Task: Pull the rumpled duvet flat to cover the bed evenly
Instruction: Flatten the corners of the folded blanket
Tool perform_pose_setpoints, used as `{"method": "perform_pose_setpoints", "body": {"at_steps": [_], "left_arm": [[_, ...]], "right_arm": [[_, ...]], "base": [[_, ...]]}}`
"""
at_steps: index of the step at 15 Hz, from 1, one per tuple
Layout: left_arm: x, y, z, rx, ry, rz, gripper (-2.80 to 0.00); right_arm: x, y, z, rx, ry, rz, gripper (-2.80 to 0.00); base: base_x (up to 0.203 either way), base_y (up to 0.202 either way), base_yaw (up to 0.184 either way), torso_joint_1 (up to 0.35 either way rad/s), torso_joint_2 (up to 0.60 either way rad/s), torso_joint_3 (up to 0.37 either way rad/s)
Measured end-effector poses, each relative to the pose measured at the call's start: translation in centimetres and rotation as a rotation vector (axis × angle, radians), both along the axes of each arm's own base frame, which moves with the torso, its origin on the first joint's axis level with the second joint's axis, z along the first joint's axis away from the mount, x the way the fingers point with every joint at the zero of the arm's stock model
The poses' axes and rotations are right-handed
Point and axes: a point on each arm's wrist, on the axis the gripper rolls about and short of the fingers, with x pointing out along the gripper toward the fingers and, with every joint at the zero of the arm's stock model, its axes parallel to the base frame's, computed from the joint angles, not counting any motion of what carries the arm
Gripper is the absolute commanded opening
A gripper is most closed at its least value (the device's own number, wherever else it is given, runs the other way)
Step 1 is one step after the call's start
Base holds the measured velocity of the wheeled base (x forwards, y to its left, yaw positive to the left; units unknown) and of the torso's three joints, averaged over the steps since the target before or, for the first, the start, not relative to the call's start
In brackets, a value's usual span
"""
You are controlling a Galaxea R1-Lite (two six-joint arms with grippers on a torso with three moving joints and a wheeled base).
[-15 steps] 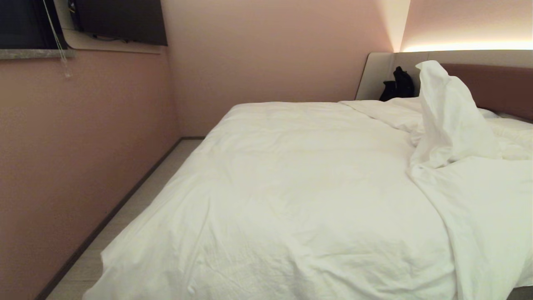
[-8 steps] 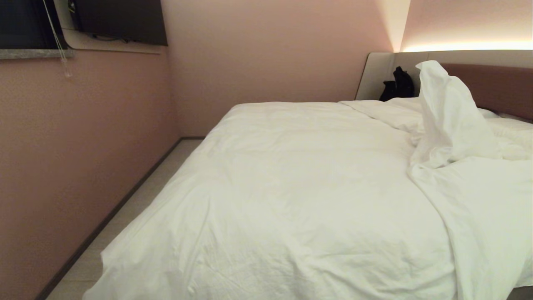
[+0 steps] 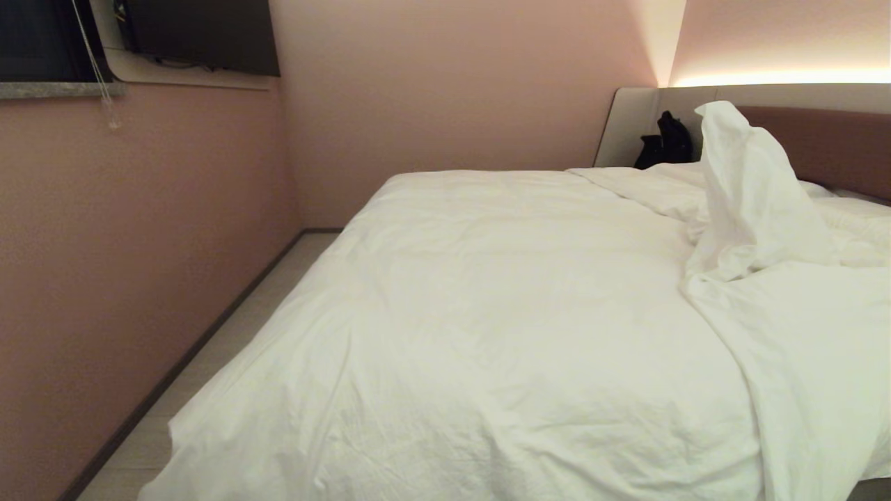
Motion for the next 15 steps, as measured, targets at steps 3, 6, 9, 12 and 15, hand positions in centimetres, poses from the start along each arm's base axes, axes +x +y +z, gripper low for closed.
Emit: {"method": "perform_pose_setpoints", "body": {"at_steps": [3,6,9,12,15], "left_arm": [[0.01,-0.01,-0.03,0.003,0.001,-0.003,-2.80],[0.01,-0.01,-0.02,0.002,0.000,-0.002,-2.80],[0.00,0.00,-0.02,0.001,0.000,-0.001,-2.80],[0.00,0.00,-0.02,0.000,0.000,0.001,-2.80],[0.01,0.00,-0.04,-0.003,0.001,0.000,-2.80]], "right_arm": [[0.00,0.00,0.00,-0.001,0.000,0.000,-2.80],[0.00,0.00,0.00,0.000,0.000,0.000,-2.80],[0.00,0.00,0.00,0.000,0.000,0.000,-2.80],[0.00,0.00,0.00,0.000,0.000,0.000,-2.80],[0.00,0.00,-0.01,0.000,0.000,0.000,-2.80]], "base": [[0.000,0.000,0.000,0.000,0.00,0.000],[-0.139,0.000,-0.002,0.005,0.00,0.003],[-0.194,0.000,0.001,0.001,0.00,0.002],[-0.188,0.000,0.002,0.002,0.00,0.002],[-0.038,0.000,-0.001,-0.002,0.00,0.001]]}}
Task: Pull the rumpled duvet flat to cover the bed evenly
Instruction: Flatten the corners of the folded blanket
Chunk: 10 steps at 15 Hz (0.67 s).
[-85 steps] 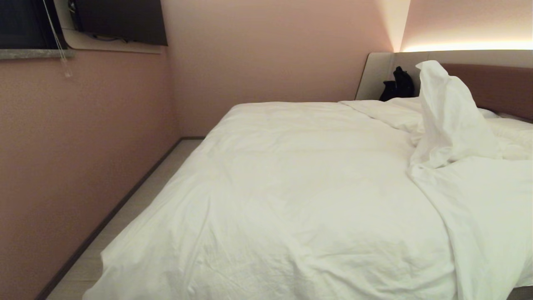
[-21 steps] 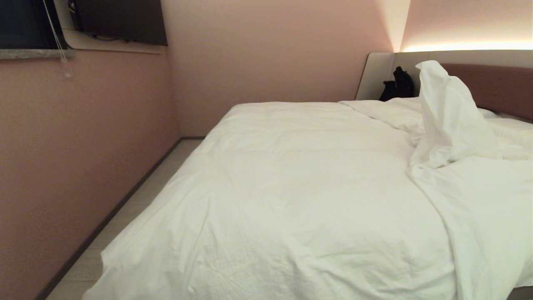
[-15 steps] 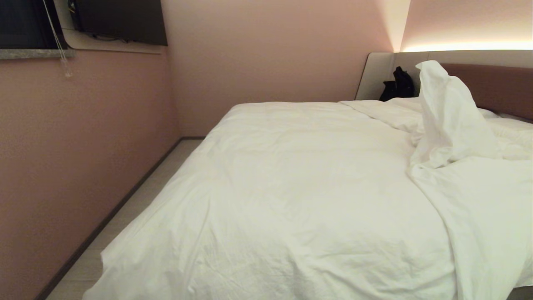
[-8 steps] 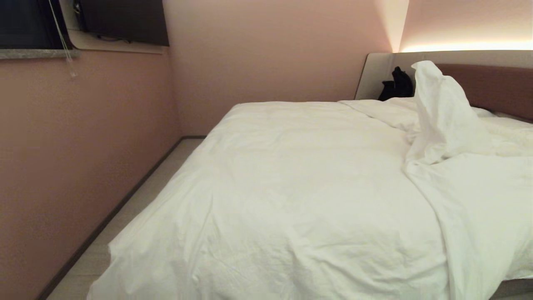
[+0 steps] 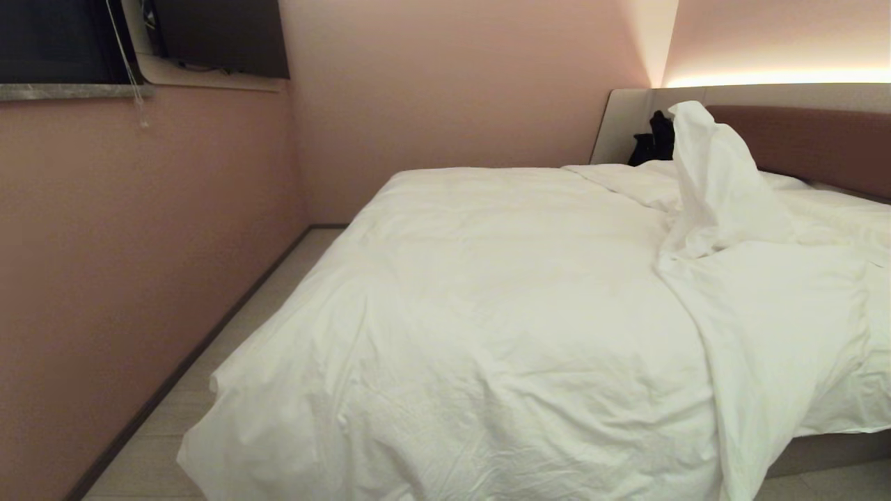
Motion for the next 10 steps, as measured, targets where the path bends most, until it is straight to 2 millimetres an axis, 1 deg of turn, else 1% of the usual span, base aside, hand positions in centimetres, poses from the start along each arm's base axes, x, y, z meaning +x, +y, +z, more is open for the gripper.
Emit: {"method": "perform_pose_setpoints", "body": {"at_steps": [9,10], "left_arm": [[0.02,0.00,0.08,0.001,-0.011,-0.002,-2.80],[-0.09,-0.02,0.48,-0.001,-0.022,-0.010,-2.80]], "right_arm": [[0.00,0.00,0.01,0.000,-0.001,0.000,-2.80],[0.00,0.00,0.01,0.000,-0.001,0.000,-2.80]], "base": [[0.000,0.000,0.000,0.000,0.00,0.000],[0.000,0.000,0.000,0.000,0.00,0.000]]}}
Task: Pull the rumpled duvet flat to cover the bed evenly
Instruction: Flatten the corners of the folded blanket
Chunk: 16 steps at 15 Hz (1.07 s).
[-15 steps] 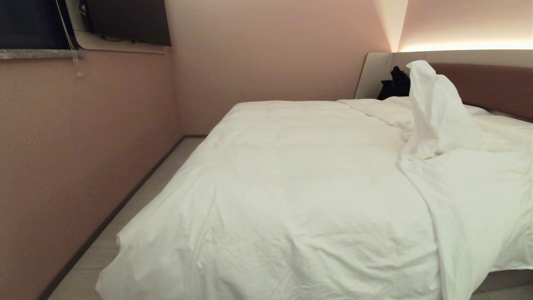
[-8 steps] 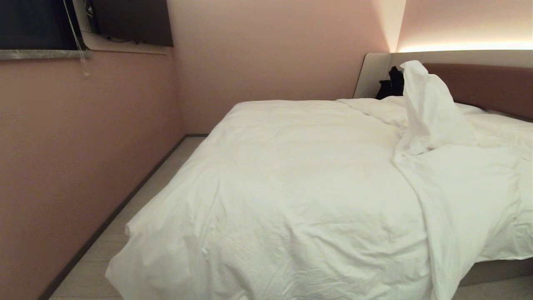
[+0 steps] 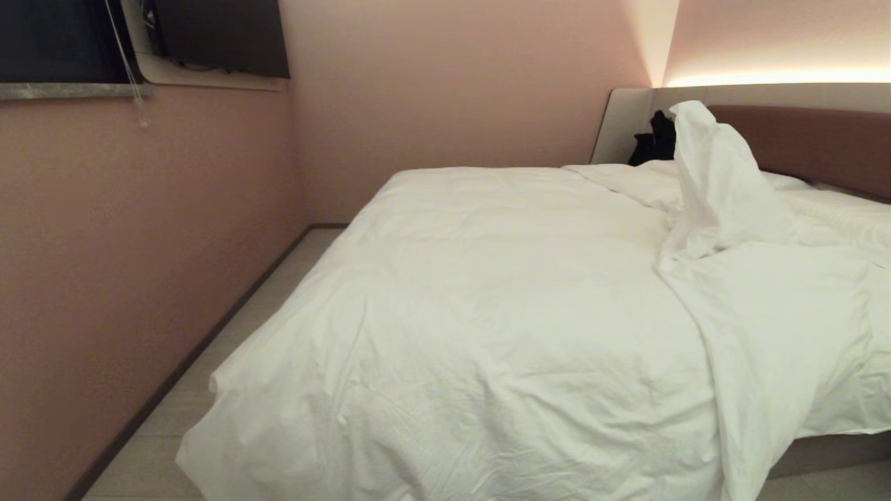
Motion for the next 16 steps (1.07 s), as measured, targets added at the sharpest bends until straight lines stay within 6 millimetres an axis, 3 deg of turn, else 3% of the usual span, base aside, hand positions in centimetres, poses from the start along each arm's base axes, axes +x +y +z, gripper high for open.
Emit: {"method": "perform_pose_setpoints", "body": {"at_steps": [3,6,8,11,16], "left_arm": [[-0.4,0.0,2.8,-0.016,-0.013,-0.016,-2.80],[1.4,-0.1,6.7,-0.042,0.089,-0.028,-2.80],[4.5,-0.2,9.4,-0.066,0.176,-0.056,-2.80],[10.6,-0.3,11.9,-0.086,0.264,-0.098,-2.80],[20.8,-0.5,12.8,-0.106,0.374,-0.138,-2.80]], "right_arm": [[0.0,0.0,0.0,0.000,0.000,0.001,-2.80],[0.0,0.0,0.0,0.000,0.000,0.000,-2.80],[0.0,0.0,0.0,0.000,0.000,0.000,-2.80],[0.0,0.0,0.0,0.000,0.000,-0.001,-2.80],[0.0,0.0,0.0,0.000,0.000,0.000,-2.80]], "base": [[0.000,0.000,0.000,0.000,0.00,0.000],[0.000,0.000,0.000,0.000,0.00,0.000],[0.000,0.000,0.000,0.000,0.00,0.000],[0.000,0.000,0.000,0.000,0.00,0.000],[0.000,0.000,0.000,0.000,0.00,0.000]]}}
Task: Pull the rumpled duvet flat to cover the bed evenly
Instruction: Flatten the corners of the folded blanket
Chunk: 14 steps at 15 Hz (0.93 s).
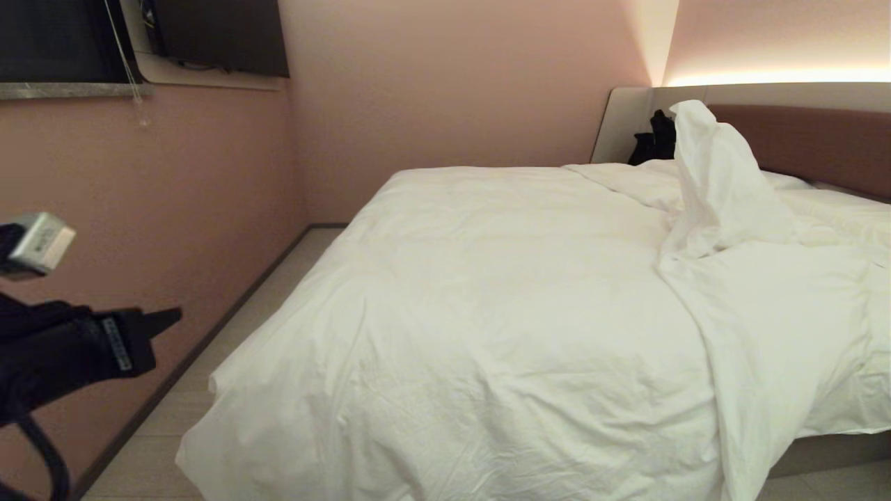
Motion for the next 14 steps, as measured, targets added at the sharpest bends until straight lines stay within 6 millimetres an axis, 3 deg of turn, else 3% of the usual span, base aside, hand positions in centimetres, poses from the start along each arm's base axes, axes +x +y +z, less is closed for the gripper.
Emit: {"method": "perform_pose_setpoints", "body": {"at_steps": [3,7,10,14], "left_arm": [[5.6,-0.1,-1.2,-0.008,0.049,-0.033,-2.80],[12.0,-0.2,-5.3,0.044,0.112,-0.061,-2.80],[15.5,-0.1,-8.0,0.070,0.161,-0.073,-2.80],[19.1,0.4,-9.9,0.067,0.179,-0.065,-2.80]], "right_arm": [[0.0,0.0,0.0,0.001,0.000,0.000,-2.80],[0.0,0.0,0.0,0.000,0.000,0.000,-2.80],[0.0,0.0,0.0,0.000,0.000,0.000,-2.80],[0.0,0.0,0.0,0.000,0.001,-0.001,-2.80]], "base": [[0.000,0.000,0.000,0.000,0.00,0.000],[0.000,0.000,0.000,0.000,0.00,0.000],[0.000,0.000,0.000,0.000,0.00,0.000],[0.000,0.000,0.000,0.000,0.00,0.000]]}}
